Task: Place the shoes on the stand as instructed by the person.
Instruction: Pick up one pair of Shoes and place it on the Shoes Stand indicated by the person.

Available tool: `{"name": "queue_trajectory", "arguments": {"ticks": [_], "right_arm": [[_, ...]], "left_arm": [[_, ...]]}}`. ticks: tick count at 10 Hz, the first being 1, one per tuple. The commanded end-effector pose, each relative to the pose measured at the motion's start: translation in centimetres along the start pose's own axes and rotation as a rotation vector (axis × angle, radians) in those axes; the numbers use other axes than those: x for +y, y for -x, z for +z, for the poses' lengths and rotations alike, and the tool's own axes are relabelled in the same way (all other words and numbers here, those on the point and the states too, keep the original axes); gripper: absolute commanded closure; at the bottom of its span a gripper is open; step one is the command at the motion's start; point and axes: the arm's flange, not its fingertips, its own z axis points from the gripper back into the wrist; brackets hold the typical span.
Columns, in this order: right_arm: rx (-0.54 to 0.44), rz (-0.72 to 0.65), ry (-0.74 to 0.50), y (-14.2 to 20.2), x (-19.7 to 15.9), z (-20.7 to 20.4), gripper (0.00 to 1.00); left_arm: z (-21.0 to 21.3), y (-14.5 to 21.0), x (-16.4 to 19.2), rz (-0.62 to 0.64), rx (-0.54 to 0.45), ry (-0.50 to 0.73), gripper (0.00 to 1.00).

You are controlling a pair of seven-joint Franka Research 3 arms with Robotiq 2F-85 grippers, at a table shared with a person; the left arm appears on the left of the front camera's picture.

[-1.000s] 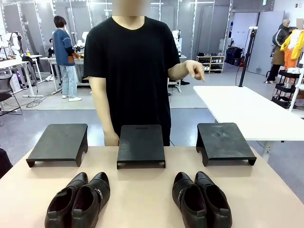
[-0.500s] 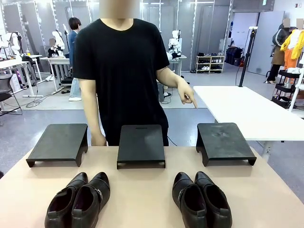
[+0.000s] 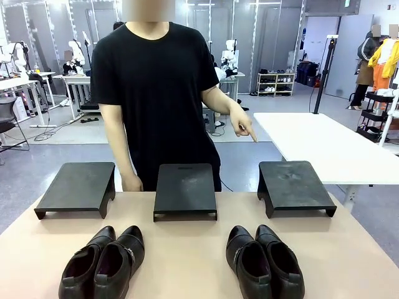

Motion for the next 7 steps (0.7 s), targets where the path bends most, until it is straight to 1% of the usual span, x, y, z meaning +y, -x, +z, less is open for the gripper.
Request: {"name": "queue_trajectory", "arguments": {"ticks": [1, 7], "right_arm": [[-0.012, 0.021, -0.011, 0.07, -0.08, -0.05, 0.00], [-0.012, 0.021, -0.011, 0.07, -0.08, -0.05, 0.00]], "left_arm": [[0.22, -0.46, 0.03, -0.023, -0.016, 0.019, 0.00], [0.22, -0.46, 0.03, -0.023, -0.016, 0.019, 0.00]]}}
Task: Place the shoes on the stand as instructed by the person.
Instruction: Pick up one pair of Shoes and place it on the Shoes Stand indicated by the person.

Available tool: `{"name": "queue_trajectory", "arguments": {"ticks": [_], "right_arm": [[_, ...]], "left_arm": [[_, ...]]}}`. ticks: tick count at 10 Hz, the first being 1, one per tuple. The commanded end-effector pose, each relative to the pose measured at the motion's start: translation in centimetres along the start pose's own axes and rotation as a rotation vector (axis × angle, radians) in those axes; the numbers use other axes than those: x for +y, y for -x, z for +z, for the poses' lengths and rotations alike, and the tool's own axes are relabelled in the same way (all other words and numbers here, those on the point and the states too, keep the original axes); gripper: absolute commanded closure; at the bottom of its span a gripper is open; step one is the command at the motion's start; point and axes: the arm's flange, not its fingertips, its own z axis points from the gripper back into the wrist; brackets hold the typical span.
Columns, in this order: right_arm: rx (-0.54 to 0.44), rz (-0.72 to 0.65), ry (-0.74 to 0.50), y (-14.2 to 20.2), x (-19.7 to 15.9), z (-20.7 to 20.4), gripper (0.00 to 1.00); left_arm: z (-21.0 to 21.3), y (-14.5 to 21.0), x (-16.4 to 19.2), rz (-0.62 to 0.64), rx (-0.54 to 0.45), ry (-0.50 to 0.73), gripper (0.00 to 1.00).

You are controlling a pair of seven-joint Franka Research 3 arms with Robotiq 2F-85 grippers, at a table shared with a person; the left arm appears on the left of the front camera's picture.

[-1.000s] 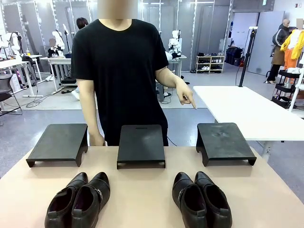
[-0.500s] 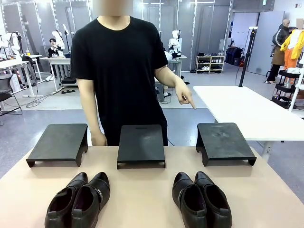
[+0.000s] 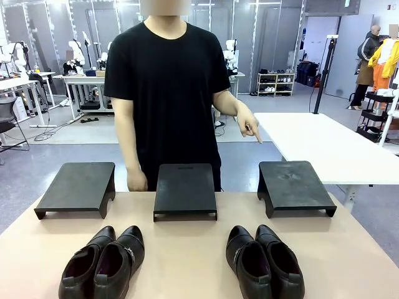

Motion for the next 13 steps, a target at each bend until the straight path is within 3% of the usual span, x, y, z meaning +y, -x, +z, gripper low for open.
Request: {"name": "queue_trajectory", "arguments": {"ticks": [1, 3, 4, 8, 10, 13], "right_arm": [[-0.012, 0.021, -0.010, 0.1, -0.1, 0.0, 0.00], [0.000, 0.000, 0.000, 0.0, 0.0, 0.0, 0.00], [0.064, 0.015, 0.098, -0.5, 3.8, -1.3, 0.00], [0.351, 0.079, 0.352, 0.1, 13.1, -13.2, 0.00], [0.458, 0.101, 0.433, 0.3, 14.7, -18.4, 0.00], [0.593, 0.089, 0.588, 3.5, 14.4, -27.3, 0.00]], "left_arm": [[0.2, -0.5, 0.0, -0.021, -0.016, 0.019, 0.00], [0.2, -0.5, 0.0, -0.021, -0.016, 0.019, 0.00], [0.2, -0.5, 0.0, -0.021, -0.016, 0.019, 0.00], [0.2, -0.5, 0.0, -0.021, -0.016, 0.019, 0.00], [0.2, -0.5, 0.0, -0.021, -0.016, 0.019, 0.00], [0.2, -0.5, 0.0, -0.021, -0.016, 0.019, 0.00]]}}
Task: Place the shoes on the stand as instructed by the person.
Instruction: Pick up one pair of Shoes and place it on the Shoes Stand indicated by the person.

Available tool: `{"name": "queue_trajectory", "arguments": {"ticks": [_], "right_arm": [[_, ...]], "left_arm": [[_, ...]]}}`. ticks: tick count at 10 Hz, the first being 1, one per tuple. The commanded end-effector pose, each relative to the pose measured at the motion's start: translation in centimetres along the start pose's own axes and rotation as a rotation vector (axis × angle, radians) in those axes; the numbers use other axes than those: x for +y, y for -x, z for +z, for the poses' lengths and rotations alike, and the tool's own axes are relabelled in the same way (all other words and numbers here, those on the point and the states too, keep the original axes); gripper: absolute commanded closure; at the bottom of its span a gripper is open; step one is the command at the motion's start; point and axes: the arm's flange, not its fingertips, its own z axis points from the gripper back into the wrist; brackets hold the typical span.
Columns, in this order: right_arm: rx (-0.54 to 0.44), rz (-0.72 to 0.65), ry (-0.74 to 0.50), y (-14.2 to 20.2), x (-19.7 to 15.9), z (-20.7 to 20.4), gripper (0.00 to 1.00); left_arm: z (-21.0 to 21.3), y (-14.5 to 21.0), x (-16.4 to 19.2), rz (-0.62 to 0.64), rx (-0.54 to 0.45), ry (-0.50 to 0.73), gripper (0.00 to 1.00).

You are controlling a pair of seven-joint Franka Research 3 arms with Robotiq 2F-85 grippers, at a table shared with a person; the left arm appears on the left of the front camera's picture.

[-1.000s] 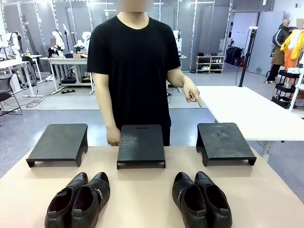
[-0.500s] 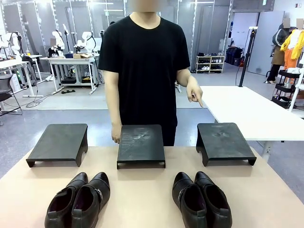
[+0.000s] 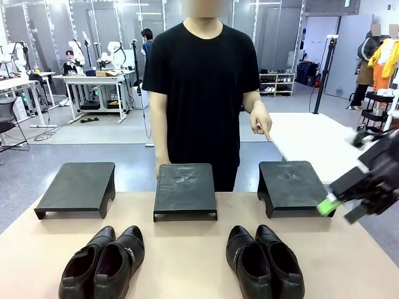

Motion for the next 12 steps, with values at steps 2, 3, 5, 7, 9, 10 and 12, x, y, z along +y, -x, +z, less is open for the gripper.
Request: {"name": "queue_trajectory", "arguments": {"ticks": [2, 3, 5, 7, 9, 10, 12], "right_arm": [[0.039, -0.093, 0.130, -0.9, 2.1, -5.4, 0.00], [0.046, -0.118, 0.171, -1.0, 2.8, -7.0, 0.00], [0.100, -0.136, 0.190, -0.5, 3.7, -10.0, 0.00], [0.108, -0.148, 0.252, -0.4, 3.8, -12.7, 0.00], [0.095, -0.163, 0.294, -0.1, 4.0, -14.6, 0.00], [0.103, -0.168, 0.298, 0.2, 4.1, -15.6, 0.00], [0.111, -0.171, 0.357, 0.5, 4.4, -18.1, 0.00]], "left_arm": [[0.3, -0.4, 0.1, -0.022, -0.016, 0.018, 0.00], [0.3, -0.4, 0.1, -0.022, -0.016, 0.018, 0.00], [0.3, -0.4, 0.1, -0.022, -0.016, 0.018, 0.00], [0.3, -0.4, 0.1, -0.022, -0.016, 0.018, 0.00], [0.3, -0.4, 0.1, -0.022, -0.016, 0.018, 0.00], [0.3, -0.4, 0.1, -0.022, -0.016, 0.018, 0.00], [0.3, -0.4, 0.1, -0.022, -0.016, 0.018, 0.00]]}}
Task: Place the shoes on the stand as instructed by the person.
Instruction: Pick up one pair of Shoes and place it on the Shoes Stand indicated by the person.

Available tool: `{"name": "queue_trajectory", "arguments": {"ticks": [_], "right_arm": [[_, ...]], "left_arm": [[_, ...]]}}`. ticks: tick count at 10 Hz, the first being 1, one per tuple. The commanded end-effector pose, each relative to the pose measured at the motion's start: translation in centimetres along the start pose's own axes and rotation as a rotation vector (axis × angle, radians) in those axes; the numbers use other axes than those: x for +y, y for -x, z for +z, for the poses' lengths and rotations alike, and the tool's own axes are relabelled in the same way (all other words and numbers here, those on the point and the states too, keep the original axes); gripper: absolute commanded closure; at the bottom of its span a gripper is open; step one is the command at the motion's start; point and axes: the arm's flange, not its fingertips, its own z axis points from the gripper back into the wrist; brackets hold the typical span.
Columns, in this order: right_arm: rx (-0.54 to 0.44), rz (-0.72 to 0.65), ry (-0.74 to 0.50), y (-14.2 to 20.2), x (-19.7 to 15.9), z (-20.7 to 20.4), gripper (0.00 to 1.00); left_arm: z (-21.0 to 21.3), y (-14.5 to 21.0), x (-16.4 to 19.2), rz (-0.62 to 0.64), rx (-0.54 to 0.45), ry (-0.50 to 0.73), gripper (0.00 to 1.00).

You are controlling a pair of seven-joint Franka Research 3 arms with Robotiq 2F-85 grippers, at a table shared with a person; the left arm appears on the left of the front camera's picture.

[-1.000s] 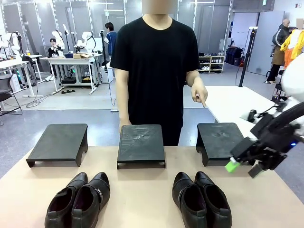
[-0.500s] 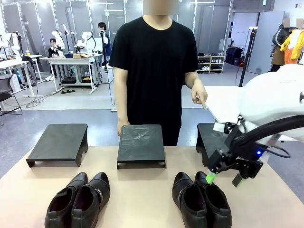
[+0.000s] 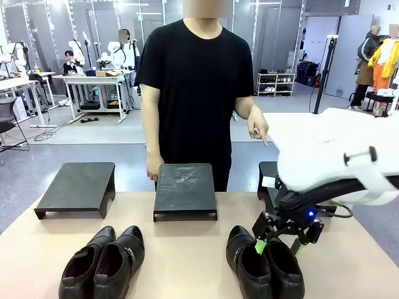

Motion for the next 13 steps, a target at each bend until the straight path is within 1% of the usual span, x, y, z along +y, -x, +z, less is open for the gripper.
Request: {"name": "queue_trajectory", "arguments": {"ticks": [1, 3, 8, 9, 10, 11, 12, 13], "right_arm": [[-0.026, -0.040, 0.068, 4.4, -0.1, -4.7, 0.00], [-0.038, -0.037, 0.105, 4.7, 0.1, -6.6, 0.00], [-0.023, -0.054, 0.171, 4.8, -0.1, -10.1, 0.00], [-0.021, -0.050, 0.186, 4.9, -0.1, -10.6, 0.26], [-0.031, -0.047, 0.192, 5.0, -0.1, -10.8, 0.58], [-0.038, -0.050, 0.193, 5.0, -0.1, -10.6, 0.84], [-0.044, -0.051, 0.200, 5.1, -0.1, -10.5, 1.00], [-0.047, -0.047, 0.203, 5.2, -0.1, -10.3, 1.00]], "left_arm": [[0.3, -0.4, 0.1, -0.021, -0.014, 0.018, 0.00], [0.3, -0.4, 0.1, -0.021, -0.014, 0.018, 0.00], [0.3, -0.4, 0.1, -0.021, -0.014, 0.018, 0.00], [0.3, -0.4, 0.1, -0.021, -0.014, 0.018, 0.00], [0.3, -0.4, 0.1, -0.021, -0.014, 0.018, 0.00], [0.3, -0.4, 0.1, -0.021, -0.014, 0.018, 0.00], [0.3, -0.4, 0.1, -0.021, -0.014, 0.018, 0.00], [0.3, -0.4, 0.1, -0.021, -0.014, 0.018, 0.00]]}}
